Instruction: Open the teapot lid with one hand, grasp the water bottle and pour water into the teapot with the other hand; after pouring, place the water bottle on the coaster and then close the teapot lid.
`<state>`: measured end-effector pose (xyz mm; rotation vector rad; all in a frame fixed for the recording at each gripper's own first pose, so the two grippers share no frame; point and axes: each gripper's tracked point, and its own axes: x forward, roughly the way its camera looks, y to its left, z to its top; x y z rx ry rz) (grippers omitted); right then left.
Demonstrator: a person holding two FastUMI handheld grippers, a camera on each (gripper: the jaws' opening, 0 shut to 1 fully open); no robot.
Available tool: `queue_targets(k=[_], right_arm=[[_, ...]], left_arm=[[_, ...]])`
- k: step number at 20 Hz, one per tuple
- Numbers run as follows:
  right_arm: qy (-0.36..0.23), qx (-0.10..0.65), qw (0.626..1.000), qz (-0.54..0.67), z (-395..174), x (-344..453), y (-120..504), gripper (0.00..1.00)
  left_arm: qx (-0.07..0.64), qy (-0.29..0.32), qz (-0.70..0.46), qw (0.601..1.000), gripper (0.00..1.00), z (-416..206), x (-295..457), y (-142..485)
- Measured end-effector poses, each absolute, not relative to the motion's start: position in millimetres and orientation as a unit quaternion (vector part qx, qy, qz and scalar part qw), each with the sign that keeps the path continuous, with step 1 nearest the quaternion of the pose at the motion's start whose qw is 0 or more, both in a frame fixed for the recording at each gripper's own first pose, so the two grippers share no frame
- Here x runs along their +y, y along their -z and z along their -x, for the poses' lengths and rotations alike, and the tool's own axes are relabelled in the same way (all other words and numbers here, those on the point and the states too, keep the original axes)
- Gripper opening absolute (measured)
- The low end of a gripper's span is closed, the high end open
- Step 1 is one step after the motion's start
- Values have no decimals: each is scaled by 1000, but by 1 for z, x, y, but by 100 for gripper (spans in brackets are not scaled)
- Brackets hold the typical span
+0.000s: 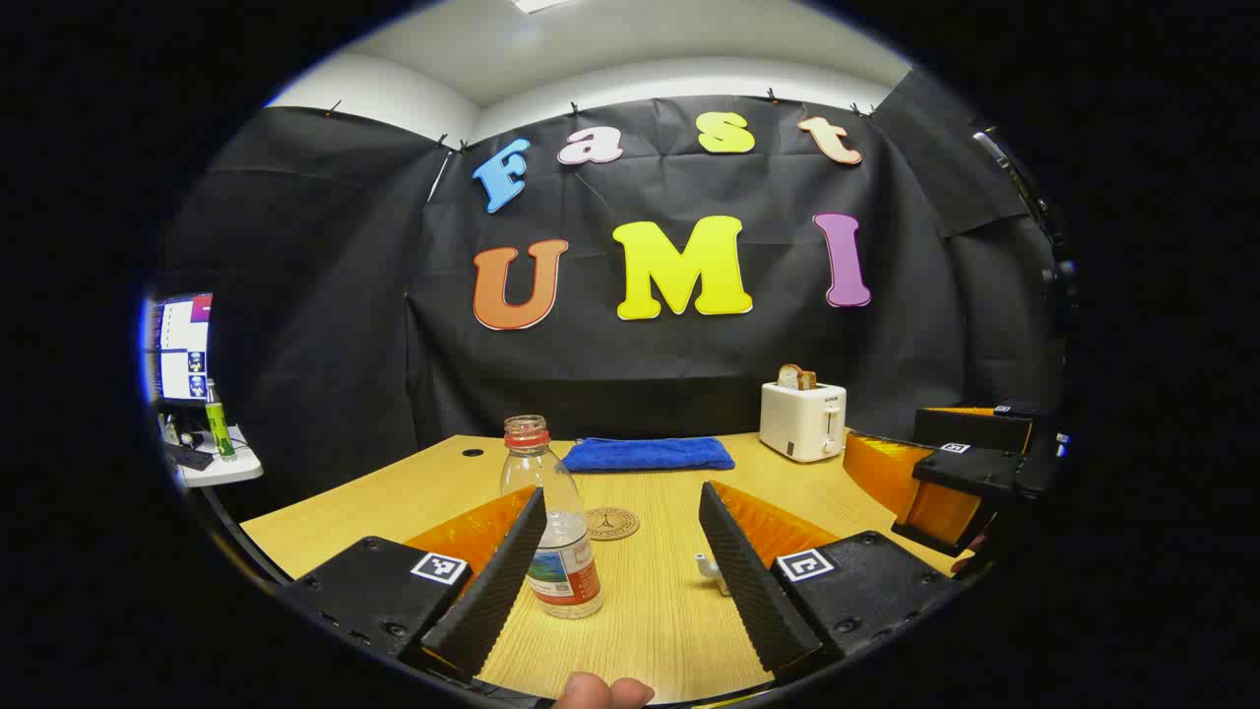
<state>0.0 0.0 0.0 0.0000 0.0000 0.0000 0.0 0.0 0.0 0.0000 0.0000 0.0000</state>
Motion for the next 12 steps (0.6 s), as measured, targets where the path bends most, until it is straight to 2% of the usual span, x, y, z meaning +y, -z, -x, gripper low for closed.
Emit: queue_targets(k=[12], right_arm=[[1, 5, 1000, 0, 1, 1, 5, 95]], left_arm=[[-1, -4, -5, 1000, 98, 0, 4, 0]])
